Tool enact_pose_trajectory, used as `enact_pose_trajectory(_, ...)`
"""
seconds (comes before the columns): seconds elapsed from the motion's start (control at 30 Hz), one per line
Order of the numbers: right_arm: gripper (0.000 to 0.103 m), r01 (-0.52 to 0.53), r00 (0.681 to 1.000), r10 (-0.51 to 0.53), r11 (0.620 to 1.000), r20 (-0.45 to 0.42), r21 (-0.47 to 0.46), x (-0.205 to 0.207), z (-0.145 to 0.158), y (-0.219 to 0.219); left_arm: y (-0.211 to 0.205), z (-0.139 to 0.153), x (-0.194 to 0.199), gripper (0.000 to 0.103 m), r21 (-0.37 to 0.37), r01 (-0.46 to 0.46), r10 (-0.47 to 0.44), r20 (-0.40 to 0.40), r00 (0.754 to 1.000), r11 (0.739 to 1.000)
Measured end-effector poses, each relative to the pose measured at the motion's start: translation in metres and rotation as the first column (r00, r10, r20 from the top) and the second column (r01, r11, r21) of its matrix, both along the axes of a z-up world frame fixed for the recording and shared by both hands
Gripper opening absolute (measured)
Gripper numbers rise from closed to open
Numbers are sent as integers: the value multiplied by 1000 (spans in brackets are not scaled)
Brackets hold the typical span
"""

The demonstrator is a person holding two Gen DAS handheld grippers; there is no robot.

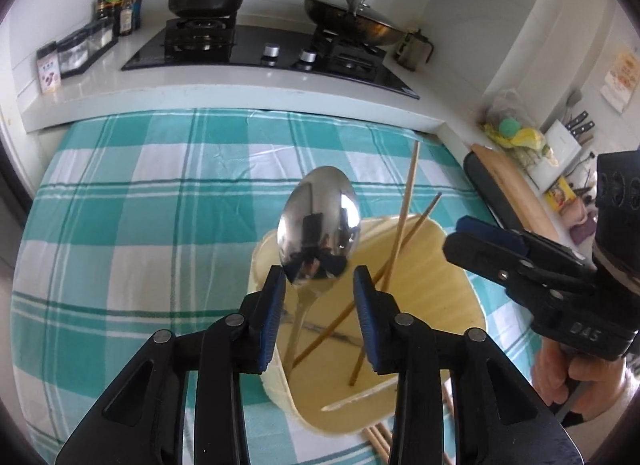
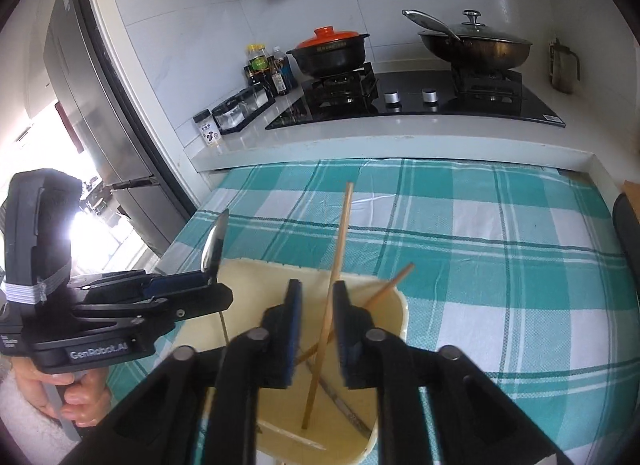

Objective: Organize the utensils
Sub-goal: 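Drop the spoon into the holder with the left tool while the right tool releases the chopstick, then move both open tools back over the chopsticks on the cloth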

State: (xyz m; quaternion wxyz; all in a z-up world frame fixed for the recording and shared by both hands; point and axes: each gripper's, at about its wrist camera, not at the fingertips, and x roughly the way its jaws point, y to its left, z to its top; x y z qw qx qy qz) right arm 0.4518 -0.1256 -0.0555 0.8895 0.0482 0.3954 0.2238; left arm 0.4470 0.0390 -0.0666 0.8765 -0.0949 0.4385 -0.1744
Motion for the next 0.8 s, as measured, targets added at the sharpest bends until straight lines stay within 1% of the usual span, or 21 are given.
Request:
enact_pose_trajectory(0.03, 62, 7, 1000, -7, 1000, 9, 7, -8, 4, -4, 2, 3, -9, 55, -8, -1, 1, 11, 1000, 1000)
enact_pose_trajectory(0.07, 64, 8, 1000, -9, 1000, 17, 10, -18, 9, -10, 4, 7, -20, 69, -1, -5, 5, 31, 1000, 1000)
enact_pose_trajectory(0.1, 64, 4, 1000, -4, 1000, 20, 2, -29, 13, -15, 6, 12, -36, 75, 20, -12, 11, 55, 998, 1000)
enact_pose_trajectory(0.17, 65, 6, 1000, -6, 999, 7, -39, -53, 15, -27, 9, 17, -67, 93, 81, -22, 14, 90, 996, 996)
enact_pose_trajectory(0.2, 67, 13, 1000, -14, 998, -5, -66, -67, 14, -35, 10, 16, -82, 96, 117, -24, 13, 91, 996, 993)
enact_pose_trajectory(0.23, 72, 24, 999, -26, 995, -19, -92, -80, 11, -44, 11, 13, -99, 100, 156, -29, 15, 86, 996, 987)
enact_pose_trajectory(0.27, 75, 39, 999, -43, 992, -33, -119, -95, 5, -53, 12, 7, -116, 100, 192, -33, 19, 76, 997, 981)
enact_pose_trajectory(0.33, 75, 65, 995, -76, 985, -58, -161, -127, -12, -72, 12, -11, -149, 100, 246, -32, 20, 50, 999, 969)
enact_pose_trajectory(0.4, 75, 103, 990, -121, 971, -72, -215, -159, -38, -90, 12, -35, -178, 100, 278, -49, 42, 30, 999, 959)
enact_pose_trajectory(0.47, 75, 146, 979, -179, 949, -94, -281, -183, -69, -105, 8, -61, -199, 100, 311, -78, 77, 14, 997, 947)
enact_pose_trajectory(0.57, 75, 217, 958, -270, 904, -99, -368, -207, -112, -121, 0, -94, -209, 100, 325, -120, 131, -13, 991, 938)
enact_pose_trajectory(0.6, 75, 237, 952, -292, 895, -94, -379, -213, -121, -124, -4, -101, -208, 100, 326, -125, 138, -16, 990, 937)
enact_pose_trajectory(0.67, 75, 264, 945, -317, 888, -85, -377, -220, -131, -129, -11, -111, -207, 100, 350, -137, 146, 2, 989, 927)
enact_pose_trajectory(0.73, 75, 287, 940, -335, 879, -67, -381, -223, -136, -130, -19, -119, -204, 100, 391, -150, 157, 14, 987, 908)
enact_pose_trajectory(0.8, 77, 306, 938, -346, 874, -39, -378, -224, -138, -128, -25, -128, -199, 101, 398, -144, 158, -2, 987, 906)
